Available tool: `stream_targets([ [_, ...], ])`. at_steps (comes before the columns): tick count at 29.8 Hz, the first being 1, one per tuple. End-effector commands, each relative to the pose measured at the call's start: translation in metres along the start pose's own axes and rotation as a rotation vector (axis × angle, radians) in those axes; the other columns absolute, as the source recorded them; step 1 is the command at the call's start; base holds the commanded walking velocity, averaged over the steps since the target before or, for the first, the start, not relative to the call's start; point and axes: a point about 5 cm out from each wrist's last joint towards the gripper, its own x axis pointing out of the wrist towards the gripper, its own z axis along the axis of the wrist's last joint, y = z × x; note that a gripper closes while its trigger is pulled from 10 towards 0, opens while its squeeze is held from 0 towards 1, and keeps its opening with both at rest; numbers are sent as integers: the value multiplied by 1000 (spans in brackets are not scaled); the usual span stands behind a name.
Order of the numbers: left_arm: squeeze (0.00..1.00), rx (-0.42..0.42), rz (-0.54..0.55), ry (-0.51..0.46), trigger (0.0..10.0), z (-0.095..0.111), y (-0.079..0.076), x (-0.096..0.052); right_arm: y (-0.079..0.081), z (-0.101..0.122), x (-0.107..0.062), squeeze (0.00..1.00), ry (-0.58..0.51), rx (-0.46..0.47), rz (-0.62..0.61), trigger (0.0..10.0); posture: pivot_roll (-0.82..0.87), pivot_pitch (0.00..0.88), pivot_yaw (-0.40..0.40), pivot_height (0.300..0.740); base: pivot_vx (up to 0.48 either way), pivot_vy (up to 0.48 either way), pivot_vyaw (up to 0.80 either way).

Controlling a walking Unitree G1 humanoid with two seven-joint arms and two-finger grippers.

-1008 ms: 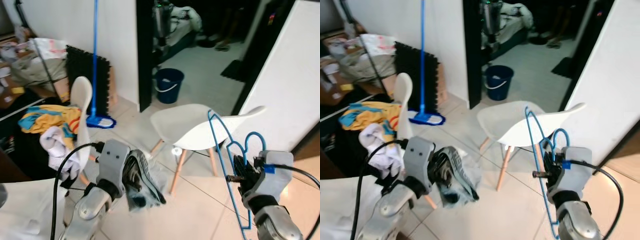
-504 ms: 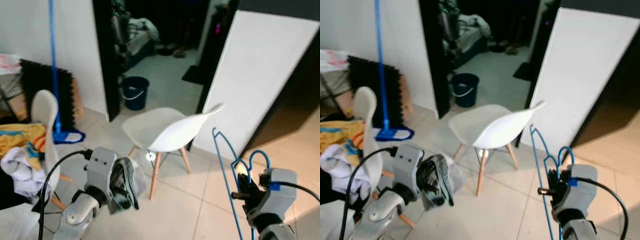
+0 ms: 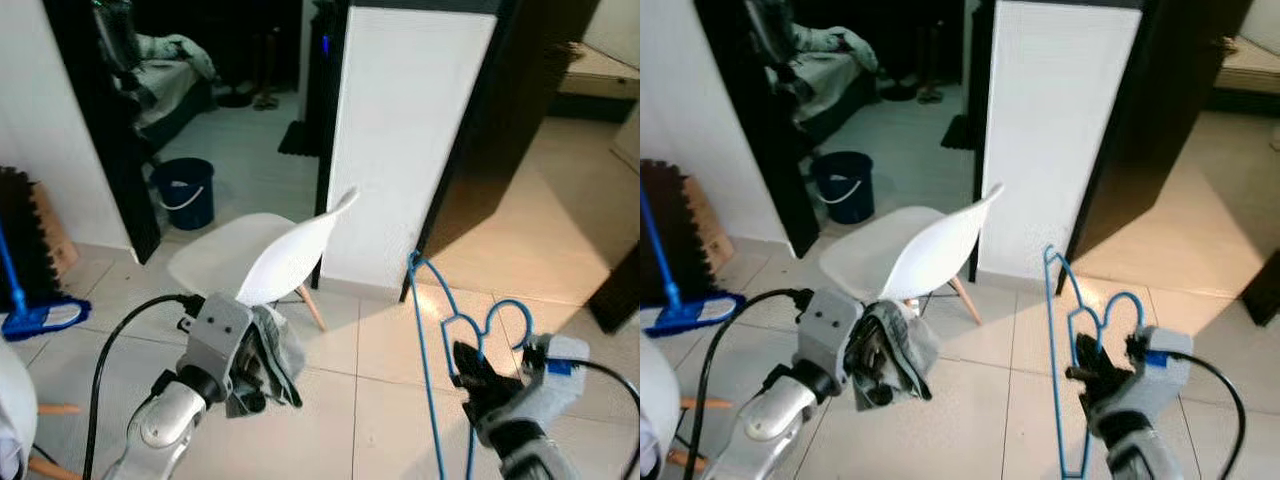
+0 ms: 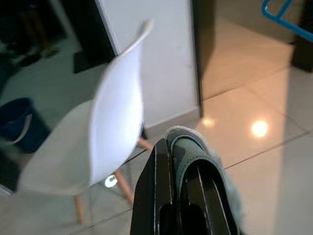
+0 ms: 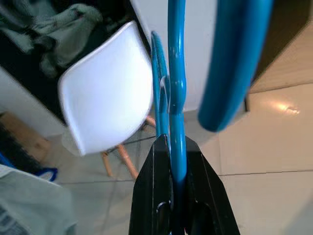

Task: Hang hanger

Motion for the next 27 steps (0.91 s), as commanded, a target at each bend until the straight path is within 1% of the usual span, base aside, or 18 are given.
stream_targets([
  [1, 0, 3, -6, -10, 10000, 0, 1, -1, 0, -2, -1, 0, 10, 22, 2, 10000, -19, 48, -23, 740, 0, 0, -800],
  [6, 0, -6, -21, -21, 10000, 1, 0, 1, -2, -1, -3, 0, 15, 47, 12, 10000, -22, 58, -27, 740, 0, 0, -798],
  [15, 0, -22, -54, -27, 10000, 1, -2, 2, 0, 0, -2, 0, 20, 65, 36, 10000, -22, 67, -32, 740, 0, 0, -790],
  [27, 0, -29, -69, -31, 10000, 2, -2, 3, -2, 2, -3, 0, 18, 84, 44, 10000, -26, 81, -29, 740, 0, 0, -800],
])
